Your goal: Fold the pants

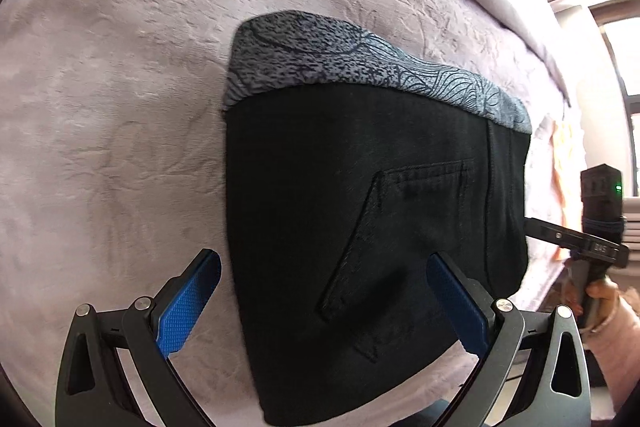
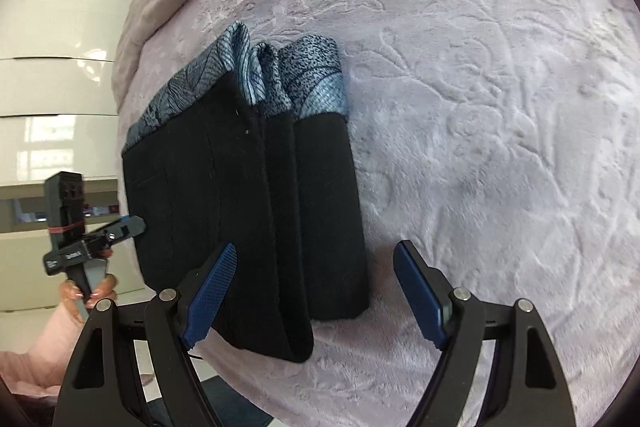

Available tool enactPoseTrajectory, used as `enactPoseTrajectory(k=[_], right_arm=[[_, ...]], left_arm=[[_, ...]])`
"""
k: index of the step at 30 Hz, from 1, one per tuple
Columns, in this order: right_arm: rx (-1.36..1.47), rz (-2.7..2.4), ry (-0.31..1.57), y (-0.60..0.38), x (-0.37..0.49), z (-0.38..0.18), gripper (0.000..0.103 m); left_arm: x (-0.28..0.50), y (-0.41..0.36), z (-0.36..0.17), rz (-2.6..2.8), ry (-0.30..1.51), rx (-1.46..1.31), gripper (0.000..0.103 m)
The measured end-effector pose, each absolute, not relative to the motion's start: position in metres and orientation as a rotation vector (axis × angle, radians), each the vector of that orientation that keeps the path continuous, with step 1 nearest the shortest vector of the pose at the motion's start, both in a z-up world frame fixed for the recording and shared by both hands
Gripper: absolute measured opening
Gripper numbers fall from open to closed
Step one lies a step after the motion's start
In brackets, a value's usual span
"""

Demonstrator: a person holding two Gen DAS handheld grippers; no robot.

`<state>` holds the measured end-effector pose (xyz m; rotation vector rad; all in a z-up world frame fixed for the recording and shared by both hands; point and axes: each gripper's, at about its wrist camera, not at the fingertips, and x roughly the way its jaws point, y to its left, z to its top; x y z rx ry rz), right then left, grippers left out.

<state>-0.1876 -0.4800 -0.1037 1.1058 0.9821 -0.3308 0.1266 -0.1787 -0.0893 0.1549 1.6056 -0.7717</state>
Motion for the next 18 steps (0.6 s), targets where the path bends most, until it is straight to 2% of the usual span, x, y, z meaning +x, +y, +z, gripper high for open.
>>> enactPoseTrajectory(k=[12,15,16,17,18], right_arm=[[1.142,-0.113,0.920,-0.498,-0.148,-0.129,0.085],[1.217,-0.145,0.922,-0.500,-0.146,-0.132,0.078],[1.218,-0.145,0.921,-0.501,-0.148,-0.129,0.072],[1.218,-0.143,0.918,-0.499,-0.149,-0.125,0.069],[1.219,-0.143,0.913,-0.498,-0.150,-0.122,0.062]], left_arm=[[0.125,-0.204,-0.113,-0.839,1.609,0.128,0.103],[0.126,-0.204,-0.117,-0.807,1.639,0.097,0.103],[0.124,-0.204,-0.115,-0.799,1.632,0.094,0.101],[0.121,-0.203,-0.110,-0.811,1.613,0.092,0.093],[0.118,-0.204,-0.106,-0.818,1.599,0.097,0.090]])
